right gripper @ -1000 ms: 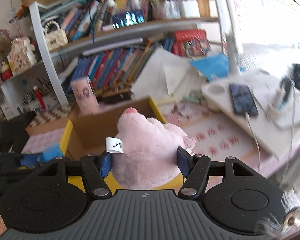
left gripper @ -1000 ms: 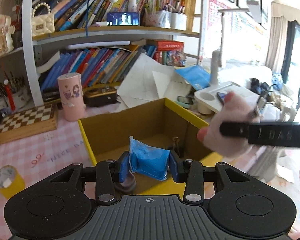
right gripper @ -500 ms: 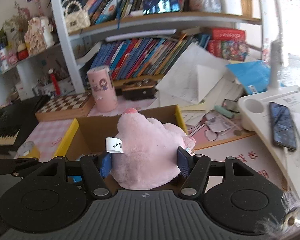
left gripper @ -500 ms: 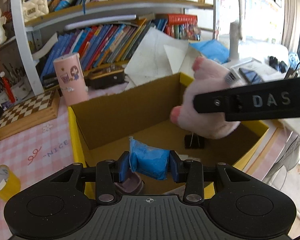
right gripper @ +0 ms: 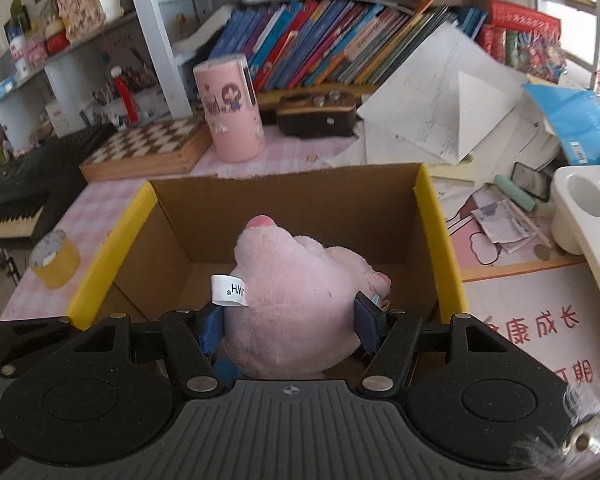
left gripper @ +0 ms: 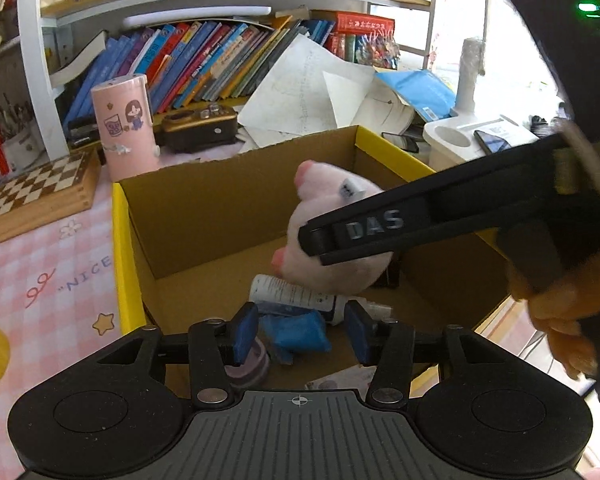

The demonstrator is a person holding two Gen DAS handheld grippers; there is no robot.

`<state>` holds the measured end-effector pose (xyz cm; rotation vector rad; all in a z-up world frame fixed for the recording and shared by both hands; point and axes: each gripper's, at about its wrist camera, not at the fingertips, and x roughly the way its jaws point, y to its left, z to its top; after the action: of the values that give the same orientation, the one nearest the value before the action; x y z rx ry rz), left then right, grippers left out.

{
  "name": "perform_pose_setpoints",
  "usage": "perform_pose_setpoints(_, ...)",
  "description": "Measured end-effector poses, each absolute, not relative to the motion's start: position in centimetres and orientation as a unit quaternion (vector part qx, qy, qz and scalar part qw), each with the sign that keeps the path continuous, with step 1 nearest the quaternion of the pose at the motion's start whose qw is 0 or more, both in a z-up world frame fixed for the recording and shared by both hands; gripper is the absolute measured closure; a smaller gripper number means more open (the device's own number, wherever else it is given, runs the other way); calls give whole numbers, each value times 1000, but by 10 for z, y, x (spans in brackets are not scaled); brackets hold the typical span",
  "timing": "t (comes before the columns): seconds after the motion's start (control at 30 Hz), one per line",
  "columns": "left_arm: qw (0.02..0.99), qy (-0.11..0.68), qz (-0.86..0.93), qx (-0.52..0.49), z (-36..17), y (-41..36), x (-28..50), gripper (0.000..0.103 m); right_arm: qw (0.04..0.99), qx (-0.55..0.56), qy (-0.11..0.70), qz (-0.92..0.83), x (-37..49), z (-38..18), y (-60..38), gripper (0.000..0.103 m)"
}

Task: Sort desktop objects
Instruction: 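Open the left tool to drop the blue object while the right releases the pig inside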

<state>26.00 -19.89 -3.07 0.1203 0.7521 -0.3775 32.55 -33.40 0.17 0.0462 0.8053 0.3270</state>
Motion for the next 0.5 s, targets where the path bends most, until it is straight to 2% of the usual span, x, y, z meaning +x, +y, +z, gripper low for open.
perform_pose_setpoints(0.17,911,363,-182,70,-28,-200,259,53,897,12,412,159,338,-7,-330,41)
perform_pose_setpoints(0.27,917,353,-171,75,-24,-199,253,37,894,9,421,156,342,-11,-328,39)
perform_pose_setpoints(0.37,920,349,-168,68,-20,-193,248,34,897,5,415,154,344,-9,-327,39)
perform_pose_setpoints(0.5,925,339,-157,64,-13,-186,243,34,902,10,403,157,345,-4,-327,27)
